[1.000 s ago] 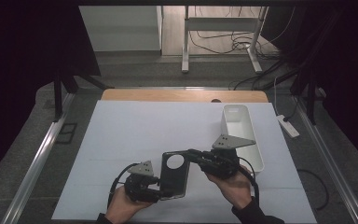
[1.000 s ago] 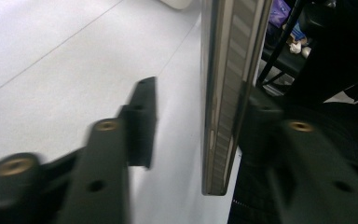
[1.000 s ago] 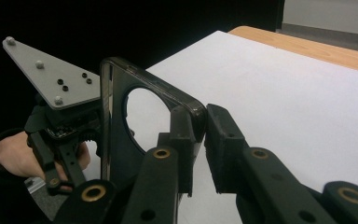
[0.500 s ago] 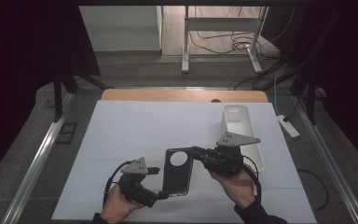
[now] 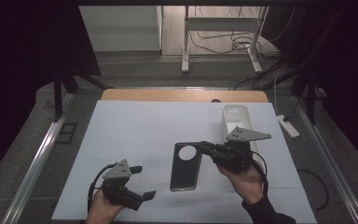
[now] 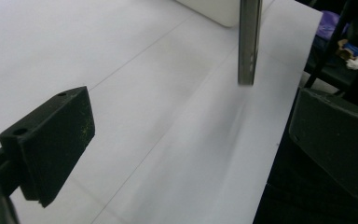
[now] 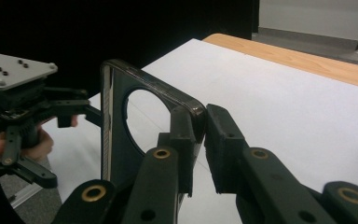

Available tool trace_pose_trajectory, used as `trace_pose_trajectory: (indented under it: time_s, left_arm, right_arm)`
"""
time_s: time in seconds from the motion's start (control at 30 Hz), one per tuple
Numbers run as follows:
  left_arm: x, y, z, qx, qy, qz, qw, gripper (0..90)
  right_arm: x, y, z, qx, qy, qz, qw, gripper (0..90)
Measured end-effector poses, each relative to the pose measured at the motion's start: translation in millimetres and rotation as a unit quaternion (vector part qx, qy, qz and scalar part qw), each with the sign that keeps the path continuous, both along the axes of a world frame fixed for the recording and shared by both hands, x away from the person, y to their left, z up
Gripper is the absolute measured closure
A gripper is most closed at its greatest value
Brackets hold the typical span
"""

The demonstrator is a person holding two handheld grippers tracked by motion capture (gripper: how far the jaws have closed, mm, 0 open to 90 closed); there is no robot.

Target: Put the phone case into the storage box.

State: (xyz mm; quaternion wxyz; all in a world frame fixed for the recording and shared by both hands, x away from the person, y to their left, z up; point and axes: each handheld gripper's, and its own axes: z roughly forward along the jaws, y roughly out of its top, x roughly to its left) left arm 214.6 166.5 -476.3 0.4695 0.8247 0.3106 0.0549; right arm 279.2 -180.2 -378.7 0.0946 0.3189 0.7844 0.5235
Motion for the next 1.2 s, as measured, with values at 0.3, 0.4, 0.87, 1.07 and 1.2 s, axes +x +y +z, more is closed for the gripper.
trace_pose_trajectory:
  time_s: [0.3, 0.4, 0.87, 1.07, 1.2]
  left_arm:
    - [-14.3, 24.4, -2.0, -0.001, -0.021, 0.035, 0.9992, 0.0]
    - [-18.5, 32.7, -3.2, -0.008, -0.024, 0.050, 0.9984, 0.0]
    - [-38.4, 64.7, -13.4, 0.000, -0.016, 0.098, 0.9950, 0.0]
    - [-46.5, 73.1, -19.4, 0.008, -0.009, 0.110, 0.9939, 0.0]
    - [-52.4, 80.9, -21.1, 0.005, -0.009, 0.121, 0.9926, 0.0]
  right_arm:
    - [6.4, -8.7, 7.8, -0.006, -0.003, -0.010, 0.9999, 80.9]
    - [8.8, -10.7, 10.5, -0.007, -0.005, -0.015, 0.9998, 80.9]
    - [20.7, -22.4, 19.3, -0.001, -0.007, -0.029, 0.9996, 80.9]
    - [25.9, -26.9, 23.7, -0.001, -0.009, -0.035, 0.9994, 80.9]
    - [29.9, -29.6, 26.2, -0.001, -0.012, -0.038, 0.9992, 81.0]
